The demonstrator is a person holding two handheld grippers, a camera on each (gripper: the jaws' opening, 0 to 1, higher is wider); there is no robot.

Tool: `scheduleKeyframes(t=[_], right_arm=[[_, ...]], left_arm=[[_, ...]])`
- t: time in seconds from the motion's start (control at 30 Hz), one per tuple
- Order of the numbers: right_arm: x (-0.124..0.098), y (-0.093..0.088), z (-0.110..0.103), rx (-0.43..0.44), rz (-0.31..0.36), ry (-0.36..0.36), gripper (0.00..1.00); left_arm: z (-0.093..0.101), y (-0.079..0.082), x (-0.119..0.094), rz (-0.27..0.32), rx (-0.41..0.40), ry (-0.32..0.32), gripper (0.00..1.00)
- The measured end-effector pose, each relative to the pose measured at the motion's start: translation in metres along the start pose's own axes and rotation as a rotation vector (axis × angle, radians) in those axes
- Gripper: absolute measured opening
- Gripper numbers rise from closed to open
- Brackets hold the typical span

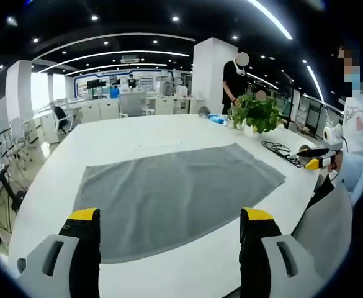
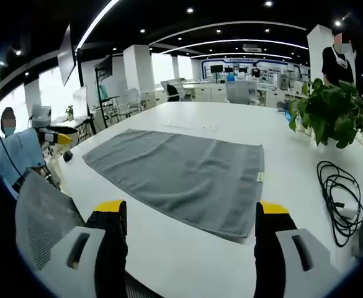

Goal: Fold the towel on the table until its edges align and the towel forms a compact rectangular stack.

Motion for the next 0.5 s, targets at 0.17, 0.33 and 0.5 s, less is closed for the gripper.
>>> scheduleKeyframes(t=[0.17,0.33,0.5], right_arm=[[0.0002,-0.0001,0.0002,-0.001,-0.002,0.000,0.85],[0.0002,0.0001,0.0010,-0.002,-0.001,0.000,0.85],[-0.0001,-0.0013,0.0014,-0.001,-0.003,-0.001,0.85]], left_arm=[[0.0008,0.0005,-0.0015,0.002,0.002,0.006,0.97],[0.0057,0.0009,-0.0031,-0.004,0.004,0.009,0.97],[0.0034,0.0014,-0.0030,-0.003,0.009,0.013,0.97]])
Point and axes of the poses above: the point that each gripper's makers call its tool centre point, and the gripper's own axes: x roughly forward along the fingers, z roughly to its right, y roughly out of its top, the point moved 3 cm from there along -x, roughly backward along the fingers, and after that the axes turned 4 degrees about -y, right-handed, at the moved point
